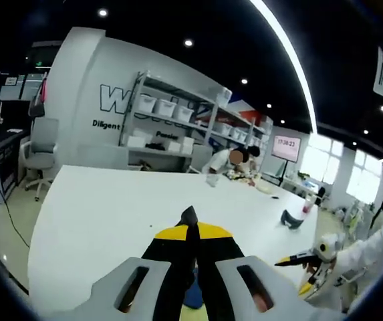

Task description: Fold the garment on the visible template until the final outline fits inside the template.

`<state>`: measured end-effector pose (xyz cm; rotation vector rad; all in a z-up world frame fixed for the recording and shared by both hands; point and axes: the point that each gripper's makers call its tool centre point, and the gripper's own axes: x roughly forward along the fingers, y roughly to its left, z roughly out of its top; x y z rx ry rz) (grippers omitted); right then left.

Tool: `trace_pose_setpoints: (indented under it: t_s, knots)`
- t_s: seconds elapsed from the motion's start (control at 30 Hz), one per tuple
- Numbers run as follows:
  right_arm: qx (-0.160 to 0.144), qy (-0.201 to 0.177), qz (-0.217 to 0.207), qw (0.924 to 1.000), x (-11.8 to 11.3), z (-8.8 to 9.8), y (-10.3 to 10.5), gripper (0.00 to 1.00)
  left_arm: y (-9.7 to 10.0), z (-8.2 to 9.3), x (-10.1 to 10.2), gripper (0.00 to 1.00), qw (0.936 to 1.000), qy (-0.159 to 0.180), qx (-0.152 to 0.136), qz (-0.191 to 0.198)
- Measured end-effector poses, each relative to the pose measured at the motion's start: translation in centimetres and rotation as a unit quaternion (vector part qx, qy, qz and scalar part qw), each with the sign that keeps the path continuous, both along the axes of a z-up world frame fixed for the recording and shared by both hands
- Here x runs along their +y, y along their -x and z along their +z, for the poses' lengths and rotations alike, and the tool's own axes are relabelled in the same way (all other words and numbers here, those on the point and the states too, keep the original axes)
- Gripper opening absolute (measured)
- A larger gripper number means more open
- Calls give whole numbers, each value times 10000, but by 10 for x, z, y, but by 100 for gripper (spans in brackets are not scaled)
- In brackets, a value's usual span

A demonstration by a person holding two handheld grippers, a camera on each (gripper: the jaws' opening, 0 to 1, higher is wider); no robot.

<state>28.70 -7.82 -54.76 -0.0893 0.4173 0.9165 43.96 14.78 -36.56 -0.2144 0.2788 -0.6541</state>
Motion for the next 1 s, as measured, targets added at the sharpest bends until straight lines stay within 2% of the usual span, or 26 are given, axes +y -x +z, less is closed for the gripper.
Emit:
trace_pose_setpoints:
  t_s: [0.3, 0.33, 0.37, 0.47, 0.57, 0.6, 0.77, 1.0]
  knots:
    - [-7, -15, 3, 10000, 0, 0, 0, 84, -1, -14, -74, 0, 9981, 33, 186, -589]
    - [-12, -17, 1, 10000, 1, 0, 0, 84, -1, -15, -78, 0, 9979, 31, 197, -615]
    - [-15, -16, -2, 10000, 0, 0, 0, 84, 1, -18, -90, 0, 9971, 24, 245, -719]
    - [-16, -33, -27, 10000, 0, 1, -1, 84, 1, -25, -108, 0, 9960, 1, 324, -830]
    - [-8, -34, -47, 10000, -2, 0, 0, 84, 1, -33, -121, 0, 9948, -7, 422, -924]
    - [-3, -35, -59, 10000, -2, 0, 0, 84, 1, -42, -128, 0, 9939, -81, 508, -973]
    - [31, -22, -81, 10000, -4, -3, 2, 84, 1, -64, -148, 0, 9917, -204, 672, -1079]
    - [45, -25, -93, 9999, -4, -4, 2, 84, -1, -97, -166, 0, 9894, -460, 861, -1075]
